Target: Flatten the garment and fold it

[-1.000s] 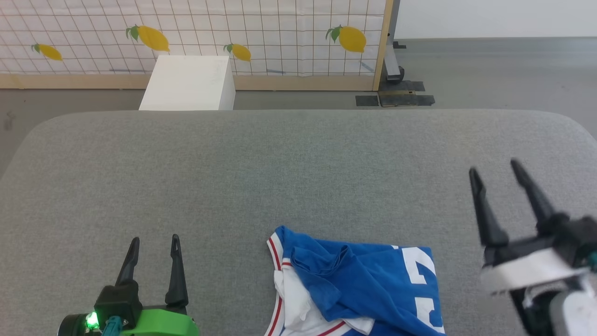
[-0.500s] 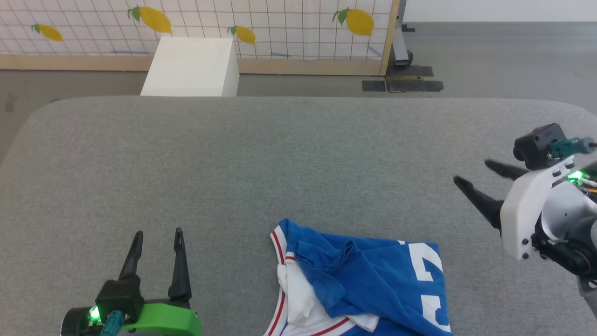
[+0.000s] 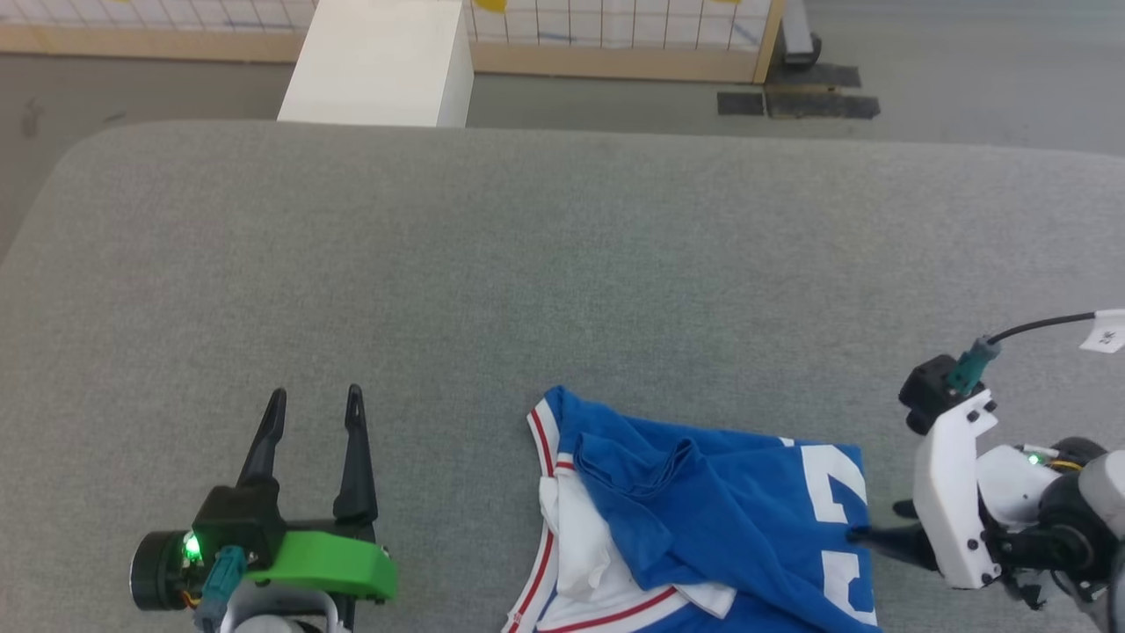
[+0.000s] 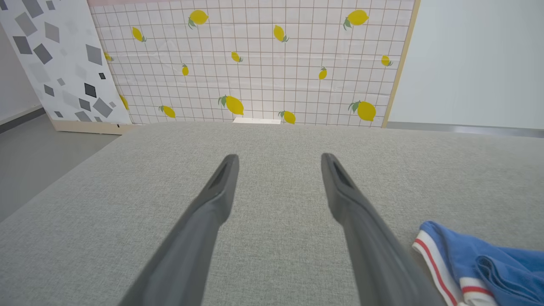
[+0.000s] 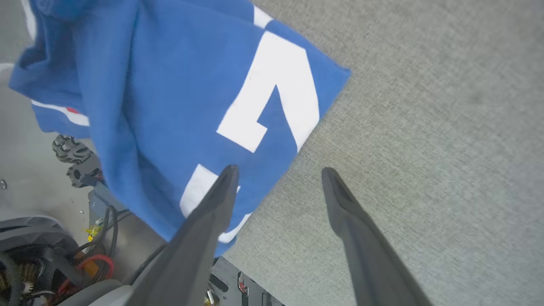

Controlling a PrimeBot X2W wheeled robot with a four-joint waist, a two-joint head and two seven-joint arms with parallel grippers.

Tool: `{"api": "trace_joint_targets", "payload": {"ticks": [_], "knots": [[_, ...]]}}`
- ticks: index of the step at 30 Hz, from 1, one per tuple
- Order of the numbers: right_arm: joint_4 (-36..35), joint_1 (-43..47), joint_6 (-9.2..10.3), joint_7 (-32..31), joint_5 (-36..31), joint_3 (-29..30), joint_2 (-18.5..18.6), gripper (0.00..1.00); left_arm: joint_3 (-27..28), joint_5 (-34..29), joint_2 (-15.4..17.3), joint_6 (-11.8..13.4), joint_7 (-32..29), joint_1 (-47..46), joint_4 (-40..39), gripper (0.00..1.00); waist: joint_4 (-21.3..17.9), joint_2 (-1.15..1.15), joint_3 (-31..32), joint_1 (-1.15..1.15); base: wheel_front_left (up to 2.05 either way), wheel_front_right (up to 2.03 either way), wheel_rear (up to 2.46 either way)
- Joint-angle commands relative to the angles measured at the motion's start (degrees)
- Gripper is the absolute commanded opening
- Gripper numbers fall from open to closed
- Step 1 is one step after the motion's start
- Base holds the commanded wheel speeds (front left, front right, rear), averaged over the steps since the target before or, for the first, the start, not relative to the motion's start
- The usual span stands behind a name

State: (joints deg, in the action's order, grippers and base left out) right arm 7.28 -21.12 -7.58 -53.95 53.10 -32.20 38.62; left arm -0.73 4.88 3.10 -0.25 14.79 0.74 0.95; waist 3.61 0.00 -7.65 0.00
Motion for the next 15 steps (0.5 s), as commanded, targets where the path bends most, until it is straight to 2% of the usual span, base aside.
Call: {"api": "trace_joint_targets", "payload": {"ticks": [1, 6, 11, 12, 13, 15], "knots": [[1.1, -0.6, 0.09, 0.1, 0.7, -0.5, -1.0, 1.0, -0.2, 0.2, -0.2, 0.4, 0.2, -1.3, -0.1, 1.0, 1.1, 0.0, -2.0, 0.0, 0.0, 0.0, 0.0], [5.6, -0.2, 0.09, 1.5, 1.8, -2.1, -4.0, 1.0, -1.2, 0.4, -0.2, 0.6, 0.2, -2.9, 0.3, 1.0, 2.3, 0.0, -3.9, 0.0, 0.0, 0.0, 0.0], [6.6, 1.3, 0.09, 2.3, 2.4, -6.2, -4.3, 1.0, -1.4, 0.7, -0.2, 0.9, 0.2, -3.5, 0.7, 1.0, 2.9, 0.0, -4.6, 0.0, 0.0, 0.0, 0.0], [6.4, 1.3, 0.09, 2.7, 2.7, -6.6, -4.2, 0.44, -1.4, 0.7, -0.2, 0.9, 0.2, -3.5, 0.7, 1.0, 2.8, 0.0, -4.5, 0.0, 0.0, 0.0, 0.0], [6.0, 1.0, 0.09, 3.4, 2.8, -7.1, -4.1, 0.0, -1.2, 0.6, -0.2, 1.0, 0.2, -3.4, 0.8, 1.0, 2.7, 0.0, -4.4, 0.0, 0.0, 0.0, 0.0], [5.2, 0.3, 0.09, 4.5, 3.5, -7.7, -3.7, 0.0, -0.8, 0.6, -0.2, 1.1, 0.2, -2.9, 0.9, 1.0, 2.2, 0.0, -3.8, 0.0, 0.0, 0.0, 0.0]]}}
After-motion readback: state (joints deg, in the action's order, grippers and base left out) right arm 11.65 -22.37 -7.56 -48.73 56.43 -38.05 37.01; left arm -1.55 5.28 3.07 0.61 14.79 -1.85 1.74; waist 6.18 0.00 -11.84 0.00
